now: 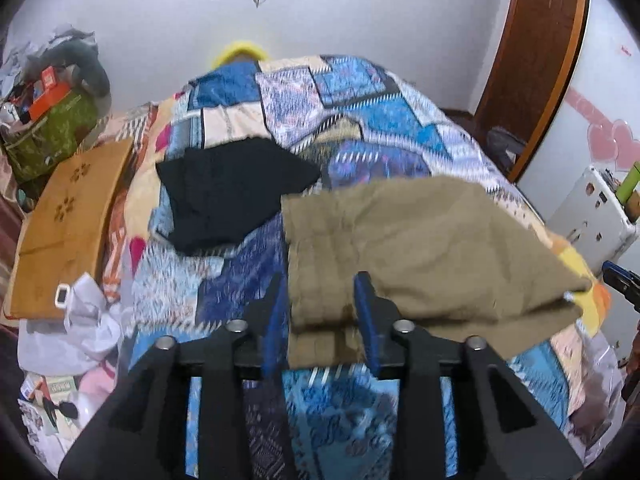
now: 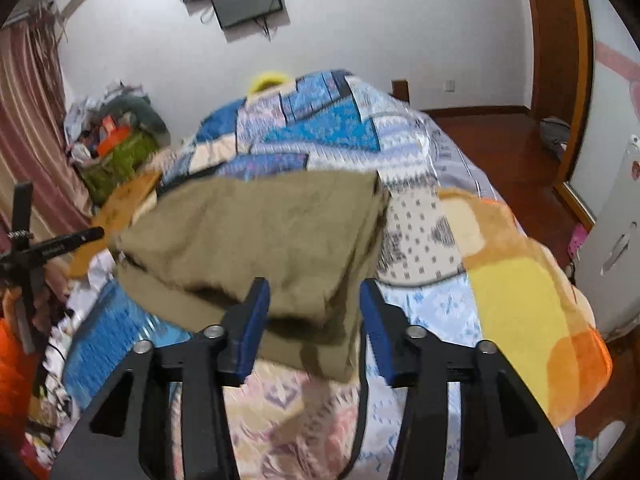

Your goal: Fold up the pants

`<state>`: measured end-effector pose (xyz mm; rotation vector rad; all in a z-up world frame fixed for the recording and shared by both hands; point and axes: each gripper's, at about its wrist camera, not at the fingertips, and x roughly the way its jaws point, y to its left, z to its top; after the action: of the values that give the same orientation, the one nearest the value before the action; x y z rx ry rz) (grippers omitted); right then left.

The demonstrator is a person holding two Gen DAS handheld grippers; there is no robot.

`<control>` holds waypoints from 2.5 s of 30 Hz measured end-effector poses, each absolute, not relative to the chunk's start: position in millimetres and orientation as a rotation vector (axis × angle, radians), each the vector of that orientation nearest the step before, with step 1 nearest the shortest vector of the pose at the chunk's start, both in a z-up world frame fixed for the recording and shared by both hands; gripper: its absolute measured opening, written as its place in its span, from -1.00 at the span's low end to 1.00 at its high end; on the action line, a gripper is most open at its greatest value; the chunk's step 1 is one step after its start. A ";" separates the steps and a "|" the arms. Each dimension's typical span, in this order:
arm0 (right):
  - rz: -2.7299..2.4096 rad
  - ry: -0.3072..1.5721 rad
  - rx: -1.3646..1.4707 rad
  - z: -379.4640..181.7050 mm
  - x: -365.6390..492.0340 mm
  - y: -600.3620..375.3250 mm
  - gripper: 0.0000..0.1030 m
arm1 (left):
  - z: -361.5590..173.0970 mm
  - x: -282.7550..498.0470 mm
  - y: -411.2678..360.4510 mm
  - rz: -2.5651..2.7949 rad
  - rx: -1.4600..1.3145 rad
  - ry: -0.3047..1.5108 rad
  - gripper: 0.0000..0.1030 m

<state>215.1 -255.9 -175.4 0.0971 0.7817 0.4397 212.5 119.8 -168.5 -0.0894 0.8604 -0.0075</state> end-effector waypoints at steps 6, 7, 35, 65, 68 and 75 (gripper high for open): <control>0.528 0.742 -0.004 -157.3 217.3 -217.2 0.21 | -149.8 214.3 84.8 -0.061 0.042 0.808 0.58; 0.549 0.736 -0.038 -156.1 215.4 -207.5 0.26 | -150.5 214.1 78.5 -0.071 0.074 0.814 0.70; 0.600 0.719 -0.333 -178.1 217.8 -149.9 -0.81 | -203.9 220.0 9.0 -0.172 0.453 0.889 -0.12; 0.682 0.787 -0.293 -189.1 187.0 -153.4 -0.09 | -194.8 180.1 37.7 -0.106 0.383 0.846 0.67; 0.686 0.817 -0.294 -196.7 193.0 -147.9 -0.09 | -207.4 194.9 39.1 -0.091 0.406 0.880 0.64; 0.681 0.867 -0.280 -212.7 202.3 -145.2 -0.09 | -216.7 221.6 34.5 -0.053 0.422 0.888 -0.71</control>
<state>202.3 -145.2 -212.7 -0.2798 0.8670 0.6811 221.6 34.5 -216.7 0.4215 0.8882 -0.0533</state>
